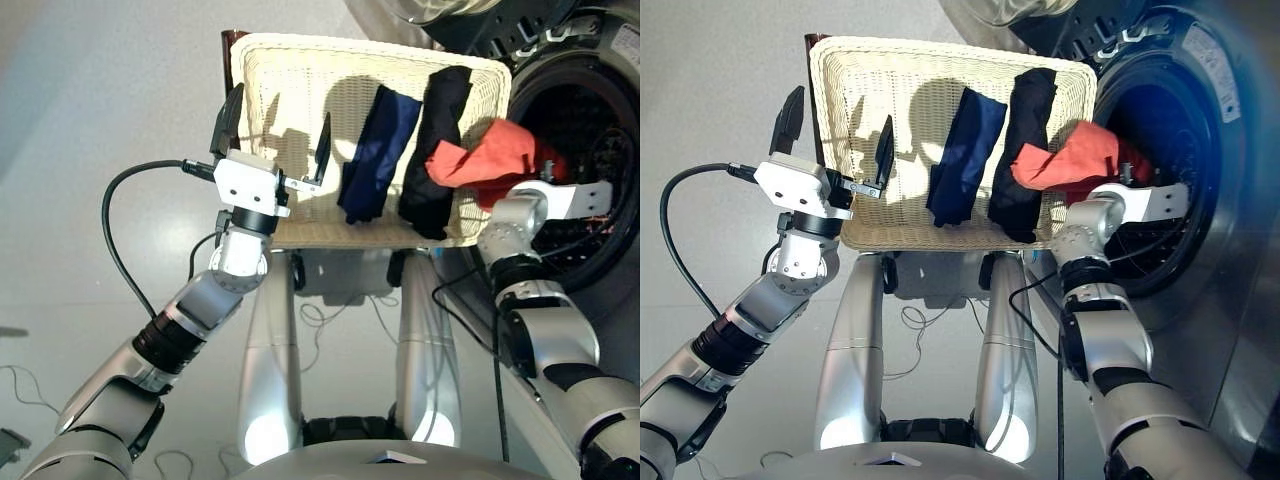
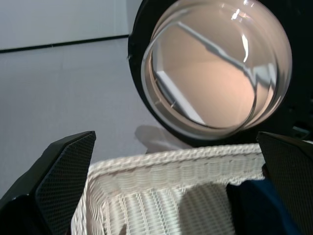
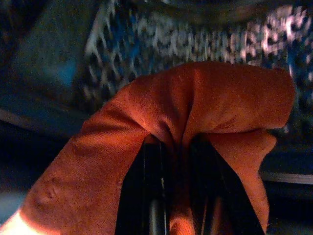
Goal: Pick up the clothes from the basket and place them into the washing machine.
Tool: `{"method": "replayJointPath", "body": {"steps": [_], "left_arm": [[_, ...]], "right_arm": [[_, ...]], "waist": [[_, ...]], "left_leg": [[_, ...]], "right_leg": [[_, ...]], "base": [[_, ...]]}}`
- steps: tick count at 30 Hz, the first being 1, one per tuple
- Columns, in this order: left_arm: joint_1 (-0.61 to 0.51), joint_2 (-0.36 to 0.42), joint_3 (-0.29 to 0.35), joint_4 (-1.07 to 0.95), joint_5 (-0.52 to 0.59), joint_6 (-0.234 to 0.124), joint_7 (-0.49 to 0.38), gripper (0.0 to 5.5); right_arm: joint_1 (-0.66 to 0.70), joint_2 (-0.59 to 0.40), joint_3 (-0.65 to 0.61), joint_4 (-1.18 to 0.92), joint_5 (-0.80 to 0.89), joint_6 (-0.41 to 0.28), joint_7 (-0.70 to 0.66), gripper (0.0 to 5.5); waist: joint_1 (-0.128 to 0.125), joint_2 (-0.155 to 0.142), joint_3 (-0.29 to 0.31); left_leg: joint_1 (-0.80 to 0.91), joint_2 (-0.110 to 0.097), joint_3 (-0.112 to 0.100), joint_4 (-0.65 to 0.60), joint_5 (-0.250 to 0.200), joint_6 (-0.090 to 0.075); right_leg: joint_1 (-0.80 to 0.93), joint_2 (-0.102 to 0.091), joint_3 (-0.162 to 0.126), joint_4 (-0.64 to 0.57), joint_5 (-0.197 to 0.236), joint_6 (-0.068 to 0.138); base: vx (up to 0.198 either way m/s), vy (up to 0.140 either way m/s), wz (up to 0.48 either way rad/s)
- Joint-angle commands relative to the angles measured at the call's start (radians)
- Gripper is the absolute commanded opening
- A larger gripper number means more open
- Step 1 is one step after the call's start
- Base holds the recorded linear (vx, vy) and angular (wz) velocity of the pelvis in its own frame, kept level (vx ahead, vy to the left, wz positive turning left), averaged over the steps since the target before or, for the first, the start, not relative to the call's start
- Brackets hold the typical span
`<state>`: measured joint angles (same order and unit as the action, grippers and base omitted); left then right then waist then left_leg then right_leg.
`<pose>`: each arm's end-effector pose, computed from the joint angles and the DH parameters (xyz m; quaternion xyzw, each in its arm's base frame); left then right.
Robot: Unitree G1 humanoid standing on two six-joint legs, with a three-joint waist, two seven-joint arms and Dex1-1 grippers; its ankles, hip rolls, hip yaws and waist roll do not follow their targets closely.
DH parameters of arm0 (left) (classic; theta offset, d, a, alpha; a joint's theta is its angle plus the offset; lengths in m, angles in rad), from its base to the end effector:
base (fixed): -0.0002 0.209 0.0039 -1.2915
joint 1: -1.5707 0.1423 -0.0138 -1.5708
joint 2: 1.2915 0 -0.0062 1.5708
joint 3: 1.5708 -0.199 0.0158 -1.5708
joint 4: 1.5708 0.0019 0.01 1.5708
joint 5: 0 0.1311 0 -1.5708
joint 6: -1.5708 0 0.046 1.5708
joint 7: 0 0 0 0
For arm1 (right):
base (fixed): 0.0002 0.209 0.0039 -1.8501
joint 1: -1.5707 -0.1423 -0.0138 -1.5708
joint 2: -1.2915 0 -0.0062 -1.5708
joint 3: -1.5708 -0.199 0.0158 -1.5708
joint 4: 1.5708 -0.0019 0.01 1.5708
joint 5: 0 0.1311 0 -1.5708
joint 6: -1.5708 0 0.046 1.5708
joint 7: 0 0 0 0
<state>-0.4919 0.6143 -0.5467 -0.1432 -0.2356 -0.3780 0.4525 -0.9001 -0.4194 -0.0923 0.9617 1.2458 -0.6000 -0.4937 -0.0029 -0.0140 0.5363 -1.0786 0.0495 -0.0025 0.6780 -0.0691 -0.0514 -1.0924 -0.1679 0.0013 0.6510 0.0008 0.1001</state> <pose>0.2421 0.1392 0.1450 0.0820 -0.3817 -0.1269 0.9119 0.3400 -0.2584 0.1494 0.4748 -0.1871 -0.4086 0.7567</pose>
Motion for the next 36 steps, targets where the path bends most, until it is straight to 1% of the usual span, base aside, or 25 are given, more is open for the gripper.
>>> {"method": "replayJointPath", "body": {"steps": [1, 8, 11, 13, 16, 22, 24, 27, 28, 29, 32, 36], "left_arm": [[0.011, 0.015, 0.004, -0.168, -0.006, -0.074, -0.002, 5.5], [0.024, 0.059, 0.021, -0.207, -0.006, -0.081, -0.011, 5.5], [0.029, 0.063, 0.033, -0.214, -0.013, -0.087, -0.01, 5.5], [0.032, 0.066, 0.04, -0.22, -0.012, -0.094, -0.006, 5.5], [0.028, 0.087, 0.045, -0.228, -0.012, -0.105, -0.006, 5.5], [0.035, 0.129, 0.05, -0.25, -0.05, -0.11, -0.021, 5.5], [0.038, 0.138, 0.052, -0.256, -0.052, -0.109, -0.02, 5.5], [0.038, 0.144, 0.054, -0.263, -0.056, -0.109, -0.022, 5.5], [0.036, 0.145, 0.053, -0.264, -0.058, -0.108, -0.025, 5.5], [0.036, 0.142, 0.052, -0.264, -0.061, -0.108, -0.026, 5.5], [0.032, 0.137, 0.05, -0.26, -0.069, -0.106, -0.029, 5.5], [0.028, 0.124, 0.053, -0.257, -0.081, -0.103, -0.032, 5.5]], "right_arm": [[-0.036, -0.162, -0.052, -0.012, 0.014, -0.098, -0.022, 0.0], [-0.082, -0.298, -0.055, 0.006, -0.019, -0.104, -0.038, 0.0], [-0.095, -0.348, -0.068, -0.013, -0.062, -0.138, -0.063, 0.0], [-0.101, -0.375, -0.082, -0.042, -0.125, -0.188, -0.113, 0.0], [-0.117, -0.425, -0.103, -0.018, -0.193, -0.205, -0.193, 0.0], [-0.163, -0.485, -0.144, 0.098, -0.135, -0.209, -0.255, 0.0], [-0.168, -0.485, -0.141, 0.107, -0.139, -0.199, -0.273, 0.0], [-0.165, -0.472, -0.135, 0.109, -0.131, -0.179, -0.262, 0.0], [-0.167, -0.467, -0.131, 0.11, -0.127, -0.174, -0.254, 1.98], [-0.169, -0.459, -0.131, 0.11, -0.113, -0.176, -0.243, 5.5], [-0.166, -0.433, -0.121, 0.105, -0.064, -0.172, -0.194, 5.5], [-0.155, -0.382, -0.112, 0.074, -0.026, -0.186, -0.139, 5.5]], "waist": [[-0.017, 0.085, -0.016], [-0.019, 0.086, -0.016], [-0.02, 0.091, -0.016], [-0.02, 0.098, -0.016], [-0.015, 0.11, -0.016], [-0.01, 0.125, -0.016], [-0.01, 0.127, -0.016], [-0.009, 0.128, -0.016], [-0.01, 0.128, -0.016], [-0.01, 0.127, -0.016], [-0.012, 0.124, -0.016], [-0.015, 0.122, -0.016]], "left_leg": [[-0.001, -0.055, 0.009, -0.006, -0.042, 0.028], [-0.06, -0.052, 0.007, 0.021, -0.042, 0.028], [-0.074, -0.053, 0.007, 0.03, -0.043, 0.03], [-0.087, -0.056, 0.006, 0.04, -0.044, 0.031], [-0.095, -0.058, 0.005, 0.047, -0.044, 0.032], [-0.108, -0.065, 0.008, 0.069, -0.05, 0.037], [-0.113, -0.065, 0.012, 0.076, -0.053, 0.039], [-0.119, -0.065, 0.017, 0.083, -0.056, 0.043], [-0.12, -0.064, 0.018, 0.084, -0.056, 0.044], [-0.121, -0.064, 0.019, 0.085, -0.057, 0.045], [-0.119, -0.061, 0.022, 0.081, -0.059, 0.046], [-0.118, -0.06, 0.024, 0.079, -0.058, 0.047]], "right_leg": [[-0.009, 0.041, 0.015, 0.021, -0.052, -0.006], [-0.064, 0.045, 0.02, 0.043, -0.053, -0.008], [-0.083, 0.047, 0.023, 0.056, -0.054, -0.007], [-0.096, 0.049, 0.027, 0.067, -0.056, -0.006], [-0.108, 0.048, 0.029, 0.079, -0.059, -0.004], [-0.127, 0.052, 0.036, 0.104, -0.061, -0.003], [-0.132, 0.054, 0.041, 0.108, -0.06, -0.003], [-0.135, 0.055, 0.045, 0.114, -0.06, -0.003], [-0.136, 0.056, 0.045, 0.113, -0.06, -0.003], [-0.137, 0.058, 0.046, 0.114, -0.059, -0.003], [-0.136, 0.058, 0.047, 0.109, -0.058, -0.002], [-0.133, 0.06, 0.047, 0.107, -0.059, -0.005]], "base": [[0.0, 0.0, 0.0], [0.0, 0.0, 0.0], [0.0, 0.0, 0.0], [0.0, 0.0, 0.0], [0.0, 0.0, 0.0], [0.0, 0.0, 0.0], [0.0, 0.0, 0.0], [0.0, 0.0, 0.0], [0.0, 0.0, 0.0], [0.0, 0.0, 0.0], [0.0, 0.0, 0.0], [0.0, 0.0, 0.0]]}}
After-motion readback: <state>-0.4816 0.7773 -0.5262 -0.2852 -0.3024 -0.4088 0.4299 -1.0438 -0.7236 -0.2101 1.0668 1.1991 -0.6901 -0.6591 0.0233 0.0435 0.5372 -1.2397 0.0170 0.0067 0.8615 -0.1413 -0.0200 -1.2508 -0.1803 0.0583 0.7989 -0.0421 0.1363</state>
